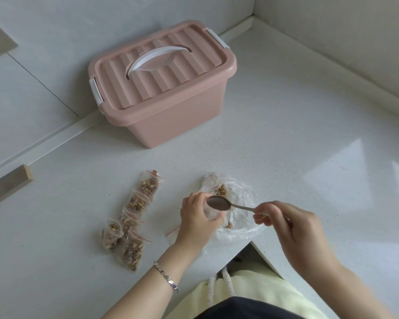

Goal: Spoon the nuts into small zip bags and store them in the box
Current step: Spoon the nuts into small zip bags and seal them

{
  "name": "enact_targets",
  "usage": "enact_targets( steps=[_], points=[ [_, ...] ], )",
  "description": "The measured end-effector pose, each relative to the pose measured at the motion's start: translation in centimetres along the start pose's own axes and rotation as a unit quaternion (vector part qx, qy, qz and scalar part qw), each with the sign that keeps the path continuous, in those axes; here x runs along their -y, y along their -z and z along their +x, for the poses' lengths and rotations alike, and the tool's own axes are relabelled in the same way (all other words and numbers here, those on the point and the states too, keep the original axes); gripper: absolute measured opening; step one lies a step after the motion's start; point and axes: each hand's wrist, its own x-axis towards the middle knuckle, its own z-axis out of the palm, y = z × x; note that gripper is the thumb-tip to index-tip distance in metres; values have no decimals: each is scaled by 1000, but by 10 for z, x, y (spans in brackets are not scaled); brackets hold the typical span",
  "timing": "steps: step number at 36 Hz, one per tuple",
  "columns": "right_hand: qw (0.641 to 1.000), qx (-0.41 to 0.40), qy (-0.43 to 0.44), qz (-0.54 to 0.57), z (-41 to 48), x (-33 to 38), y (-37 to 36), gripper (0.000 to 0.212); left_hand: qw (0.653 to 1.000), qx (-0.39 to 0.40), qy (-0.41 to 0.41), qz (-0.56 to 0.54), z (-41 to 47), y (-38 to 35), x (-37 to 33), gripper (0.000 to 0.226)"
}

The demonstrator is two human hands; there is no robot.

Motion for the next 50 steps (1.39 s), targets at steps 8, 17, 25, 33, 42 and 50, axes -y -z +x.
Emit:
enact_targets(
  steps=[8,17,25,33,42,50],
  points=[
    [984,-79,-145,72,10,-30,3,33,999,-39,-10,-3,11,4,6,26],
    [984,-66,-156,63,20,-62,-33,25,990,123,61,-23,44,4,2,24],
    [982,-56,-170,65,23,-70,-50,23,972,129,158,-115,63,4,-5,20],
    [933,-73,-276,221,27,-76,-49,38,959,120,205,-157,62,6,-3,25],
    [842,-63,-395,363,22,-87,-38,44,938,106,228,-240,53,8,7,18],
    [796,-54,-426,426,8,-93,-28,44,959,121,190,-169,38,4,7,22]
  ],
)
